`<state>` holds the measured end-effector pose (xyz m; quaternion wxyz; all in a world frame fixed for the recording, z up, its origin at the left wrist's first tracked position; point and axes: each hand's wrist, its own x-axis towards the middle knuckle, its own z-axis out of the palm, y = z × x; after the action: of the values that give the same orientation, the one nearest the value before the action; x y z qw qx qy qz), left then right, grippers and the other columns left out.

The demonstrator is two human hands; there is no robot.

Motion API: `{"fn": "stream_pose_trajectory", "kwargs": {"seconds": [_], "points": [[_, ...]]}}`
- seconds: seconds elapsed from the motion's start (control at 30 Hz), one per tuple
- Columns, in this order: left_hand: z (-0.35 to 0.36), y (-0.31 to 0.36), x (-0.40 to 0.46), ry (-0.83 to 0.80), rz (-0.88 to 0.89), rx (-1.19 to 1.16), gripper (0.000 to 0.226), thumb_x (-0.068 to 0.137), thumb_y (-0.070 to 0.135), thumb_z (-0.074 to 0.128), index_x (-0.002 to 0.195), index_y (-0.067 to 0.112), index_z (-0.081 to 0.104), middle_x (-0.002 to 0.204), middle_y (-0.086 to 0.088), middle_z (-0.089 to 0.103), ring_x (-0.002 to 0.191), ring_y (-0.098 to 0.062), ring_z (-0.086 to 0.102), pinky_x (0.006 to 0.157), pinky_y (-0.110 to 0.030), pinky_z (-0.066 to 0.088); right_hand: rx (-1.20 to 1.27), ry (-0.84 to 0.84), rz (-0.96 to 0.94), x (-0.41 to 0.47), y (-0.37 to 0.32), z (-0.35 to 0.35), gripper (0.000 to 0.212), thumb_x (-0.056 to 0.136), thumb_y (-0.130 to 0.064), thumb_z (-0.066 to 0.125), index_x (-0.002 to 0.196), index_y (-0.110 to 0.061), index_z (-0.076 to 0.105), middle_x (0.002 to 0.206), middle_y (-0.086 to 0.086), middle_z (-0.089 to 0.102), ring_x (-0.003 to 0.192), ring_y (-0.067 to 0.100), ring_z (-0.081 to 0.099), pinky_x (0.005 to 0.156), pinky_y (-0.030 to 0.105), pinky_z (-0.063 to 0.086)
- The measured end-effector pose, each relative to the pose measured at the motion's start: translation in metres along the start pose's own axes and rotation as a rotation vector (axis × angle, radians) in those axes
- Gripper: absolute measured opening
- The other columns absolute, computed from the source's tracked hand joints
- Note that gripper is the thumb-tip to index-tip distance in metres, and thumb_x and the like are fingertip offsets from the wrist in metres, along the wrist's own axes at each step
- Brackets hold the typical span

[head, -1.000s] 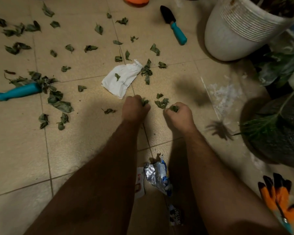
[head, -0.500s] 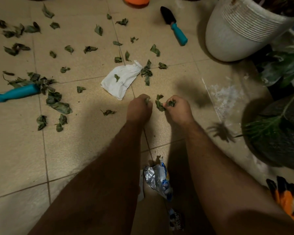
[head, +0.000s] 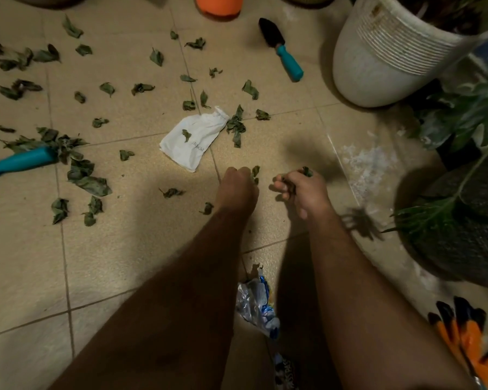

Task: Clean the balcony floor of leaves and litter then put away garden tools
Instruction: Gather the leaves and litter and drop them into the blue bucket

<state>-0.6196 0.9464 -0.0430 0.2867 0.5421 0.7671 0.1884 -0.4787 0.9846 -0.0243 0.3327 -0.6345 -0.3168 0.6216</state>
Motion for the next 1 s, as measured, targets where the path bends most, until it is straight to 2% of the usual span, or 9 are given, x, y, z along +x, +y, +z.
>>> {"fn": "stream_pose_trajectory", "kwargs": {"seconds": [0.13, 0.2, 0.33, 0.43, 0.53, 0.6, 0.7, 0.87, 1.0], "points": [[-0.017, -0.009, -0.002, 0.050, -0.051, -0.182, 0.013, 0.090, 0.020, 0.064, 0.093, 0.010, 0.057, 0.079, -0.001, 0.053, 0.074, -0.019, 0.054, 0.060, -0.030, 0.038, -0.197, 0.081, -0.108, 0.010, 0.001, 0.023, 0.013, 0.097, -0.006, 0.054, 0.101, -0.015, 0.063, 0.081, 0.000, 0.064, 0.064, 0.007, 0.057, 0.053, 0.018, 0.045], [-0.026, -0.017, -0.003, 0.064, -0.128, -0.369, 0.013, 0.091, 0.019, 0.063, 0.100, 0.010, 0.058, 0.085, -0.001, 0.059, 0.079, -0.020, 0.058, 0.067, -0.033, 0.048, -0.411, 0.119, -0.217, 0.016, 0.004, 0.036, 0.009, 0.098, -0.014, 0.058, 0.100, -0.017, 0.066, 0.092, -0.006, 0.065, 0.082, 0.002, 0.058, 0.070, 0.017, 0.048], [-0.044, -0.035, -0.012, 0.186, -0.121, -0.456, 0.032, 0.094, 0.011, 0.055, 0.125, 0.017, 0.062, 0.107, 0.001, 0.064, 0.092, -0.019, 0.063, 0.081, -0.030, 0.050, -0.913, 0.187, -0.374, 0.018, 0.014, 0.054, 0.021, 0.094, -0.034, 0.065, 0.097, -0.015, 0.057, 0.084, -0.003, 0.058, 0.075, 0.011, 0.054, 0.059, 0.025, 0.039], [-0.052, -0.054, -0.027, 0.299, -0.137, -0.376, 0.036, 0.097, 0.014, 0.053, 0.131, 0.016, 0.062, 0.119, -0.007, 0.067, 0.095, -0.021, 0.065, 0.080, -0.026, 0.048, -1.176, 0.150, -0.366, 0.015, 0.013, 0.059, 0.025, 0.094, -0.033, 0.064, 0.101, -0.010, 0.060, 0.088, 0.006, 0.061, 0.082, 0.023, 0.056, 0.065, 0.028, 0.037], [-0.058, -0.076, -0.045, 0.387, -0.205, -0.327, 0.031, 0.098, 0.026, 0.056, 0.126, 0.014, 0.064, 0.117, -0.009, 0.066, 0.102, -0.023, 0.062, 0.086, -0.032, 0.048, -1.027, 0.027, -0.287, 0.000, 0.009, 0.064, 0.017, 0.090, -0.024, 0.061, 0.091, -0.007, 0.061, 0.082, 0.006, 0.062, 0.075, 0.023, 0.059, 0.060, 0.028, 0.043], [-0.066, -0.089, -0.053, 0.433, -0.261, -0.343, 0.029, 0.096, 0.038, 0.060, 0.112, 0.015, 0.068, 0.105, -0.006, 0.068, 0.095, -0.022, 0.062, 0.080, -0.034, 0.050, -0.783, -0.007, -0.227, -0.016, 0.006, 0.069, 0.012, 0.086, -0.016, 0.062, 0.082, -0.005, 0.057, 0.074, 0.006, 0.058, 0.064, 0.018, 0.055, 0.051, 0.025, 0.044], [-0.076, -0.106, -0.062, 0.478, -0.365, -0.338, 0.035, 0.092, 0.051, 0.061, 0.087, 0.017, 0.061, 0.083, -0.003, 0.062, 0.079, -0.020, 0.058, 0.067, -0.034, 0.047, -0.653, -0.104, -0.175, -0.035, 0.009, 0.080, 0.005, 0.089, -0.005, 0.063, 0.091, -0.003, 0.059, 0.083, 0.009, 0.063, 0.066, 0.016, 0.058, 0.049, 0.020, 0.048], [-0.082, -0.116, -0.076, 0.556, -0.448, -0.353, 0.044, 0.093, 0.055, 0.058, 0.077, 0.014, 0.057, 0.067, 0.001, 0.052, 0.066, -0.018, 0.052, 0.059, -0.029, 0.035, -0.859, -0.260, -0.323, -0.051, 0.036, 0.102, 0.015, 0.091, -0.019, 0.068, 0.105, -0.013, 0.064, 0.098, 0.002, 0.067, 0.088, 0.016, 0.064, 0.070, 0.023, 0.050], [-0.083, -0.128, -0.067, 0.492, -0.442, -0.310, 0.036, 0.090, 0.049, 0.065, 0.097, 0.014, 0.066, 0.091, -0.005, 0.065, 0.084, -0.019, 0.060, 0.068, -0.029, 0.042, -1.167, -0.186, -0.461, -0.055, 0.057, 0.112, 0.028, 0.086, -0.039, 0.073, 0.089, -0.018, 0.056, 0.078, 0.001, 0.063, 0.072, 0.020, 0.059, 0.063, 0.032, 0.050]]}}
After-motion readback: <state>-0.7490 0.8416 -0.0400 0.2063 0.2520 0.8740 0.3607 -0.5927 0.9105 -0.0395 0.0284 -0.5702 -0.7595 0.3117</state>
